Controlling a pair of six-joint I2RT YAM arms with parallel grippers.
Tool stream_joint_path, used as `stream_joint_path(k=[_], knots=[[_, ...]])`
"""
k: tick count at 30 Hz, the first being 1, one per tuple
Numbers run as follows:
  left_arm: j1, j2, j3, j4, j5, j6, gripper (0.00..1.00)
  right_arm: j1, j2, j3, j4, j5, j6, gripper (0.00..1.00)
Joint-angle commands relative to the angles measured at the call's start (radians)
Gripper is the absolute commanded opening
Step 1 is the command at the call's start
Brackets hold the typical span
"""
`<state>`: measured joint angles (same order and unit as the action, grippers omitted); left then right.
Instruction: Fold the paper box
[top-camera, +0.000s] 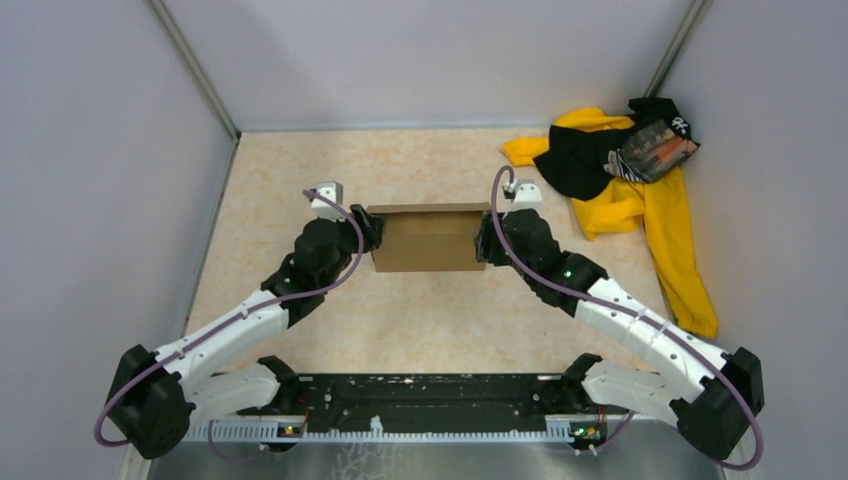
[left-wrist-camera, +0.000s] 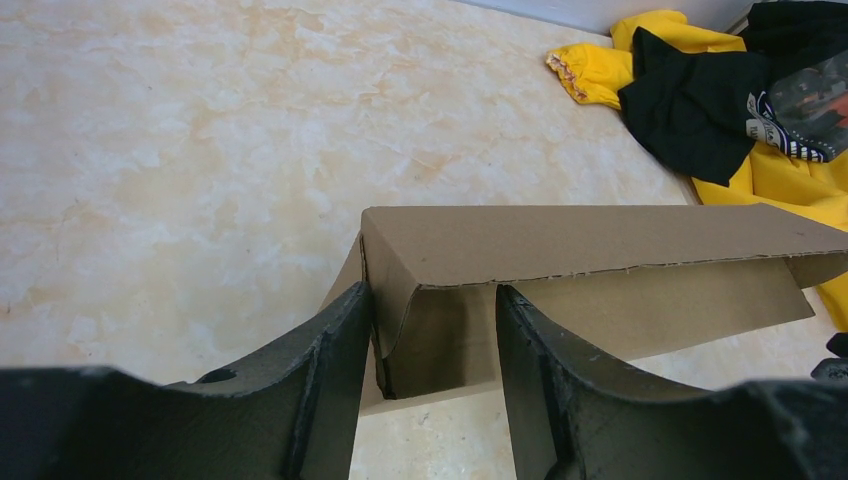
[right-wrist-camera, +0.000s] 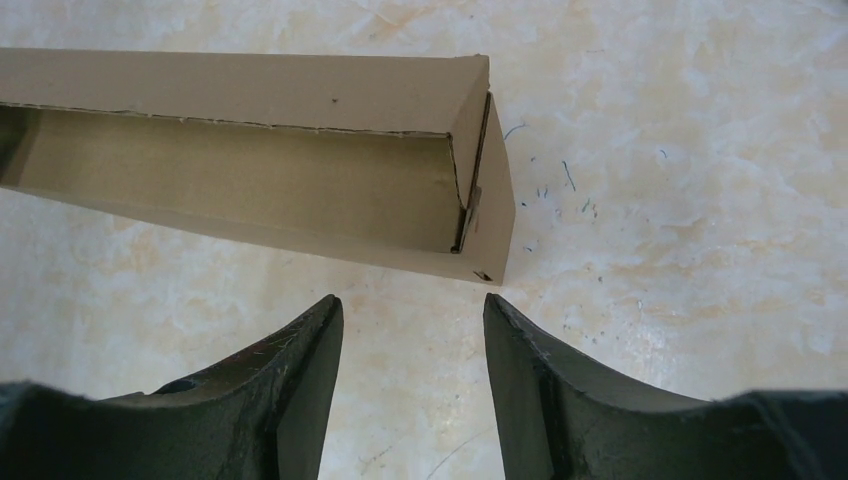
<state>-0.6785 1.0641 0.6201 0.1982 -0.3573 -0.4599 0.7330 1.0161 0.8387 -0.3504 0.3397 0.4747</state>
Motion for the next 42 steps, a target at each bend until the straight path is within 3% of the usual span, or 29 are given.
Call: stream_joint_path(k=[1,9,14,42], knots=[[-0.017,0.06,-0.07,-0.321,0.067,-0.013,0.56,0.011,-0.058,0.045,-0.039,0.014,-0.012,0.54],[-0.017,0.054,-0.061,-0.324,0.074,-0.004,0.57,0.011,-0.108,0.117,-0.124,0.048,-0.031,0.54],[-0.017,0.047,-0.053,-0.332,0.103,0.007,0.62,0.011,-0.09,0.137,-0.114,0.047,-0.037,0.54],[-0.017,-0.031,-0.042,-0.457,0.149,-0.019,0.68,0.01,-0.045,0.156,-0.077,0.028,-0.031,0.55]])
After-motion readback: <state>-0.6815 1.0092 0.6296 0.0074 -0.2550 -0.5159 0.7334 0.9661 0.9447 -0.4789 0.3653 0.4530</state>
